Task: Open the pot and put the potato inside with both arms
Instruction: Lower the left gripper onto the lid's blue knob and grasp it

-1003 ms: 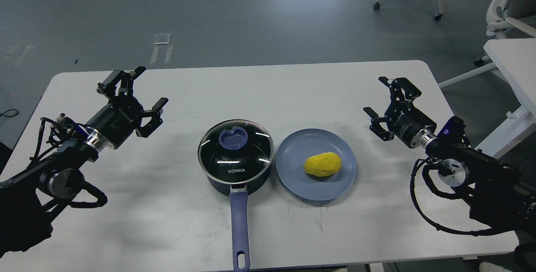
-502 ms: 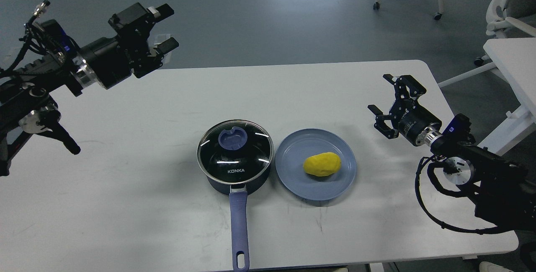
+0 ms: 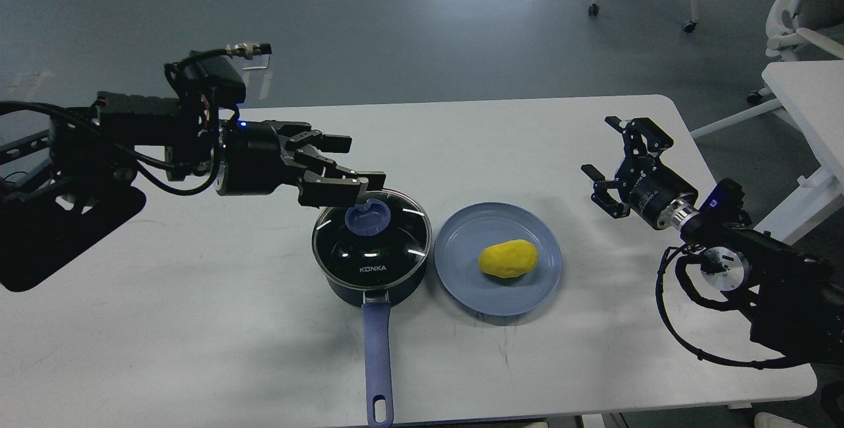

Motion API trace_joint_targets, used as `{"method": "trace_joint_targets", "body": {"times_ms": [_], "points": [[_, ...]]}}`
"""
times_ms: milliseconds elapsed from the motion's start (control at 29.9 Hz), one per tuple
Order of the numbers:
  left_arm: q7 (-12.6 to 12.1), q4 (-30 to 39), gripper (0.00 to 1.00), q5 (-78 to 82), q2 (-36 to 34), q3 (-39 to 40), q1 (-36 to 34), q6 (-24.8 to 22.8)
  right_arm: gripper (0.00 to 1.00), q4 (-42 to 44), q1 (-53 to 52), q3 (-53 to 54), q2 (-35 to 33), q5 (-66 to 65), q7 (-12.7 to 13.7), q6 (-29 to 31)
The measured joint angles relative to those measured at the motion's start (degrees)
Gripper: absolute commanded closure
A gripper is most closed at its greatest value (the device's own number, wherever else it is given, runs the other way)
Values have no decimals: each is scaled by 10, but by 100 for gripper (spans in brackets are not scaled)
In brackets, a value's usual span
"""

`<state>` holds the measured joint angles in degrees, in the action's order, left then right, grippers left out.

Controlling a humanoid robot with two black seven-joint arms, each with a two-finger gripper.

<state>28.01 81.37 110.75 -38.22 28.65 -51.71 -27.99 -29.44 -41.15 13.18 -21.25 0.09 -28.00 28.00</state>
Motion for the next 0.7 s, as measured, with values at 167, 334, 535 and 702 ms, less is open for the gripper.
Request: {"method": "trace_joint_targets", "body": {"times_ms": [167, 334, 535, 702], "points": [[0, -33, 2, 83, 36, -30, -3, 0, 3, 1, 0, 0, -1, 0, 0, 0], [0, -50, 2, 104, 45, -64, -5, 5, 3, 2, 0, 0, -1, 0, 0, 0], [0, -54, 2, 115, 46, -81, -2, 13, 3, 2, 1, 0, 0, 0, 0, 0], [0, -54, 3, 113, 50, -83, 2, 15, 3, 2, 1, 0, 0, 0, 0, 0]]}}
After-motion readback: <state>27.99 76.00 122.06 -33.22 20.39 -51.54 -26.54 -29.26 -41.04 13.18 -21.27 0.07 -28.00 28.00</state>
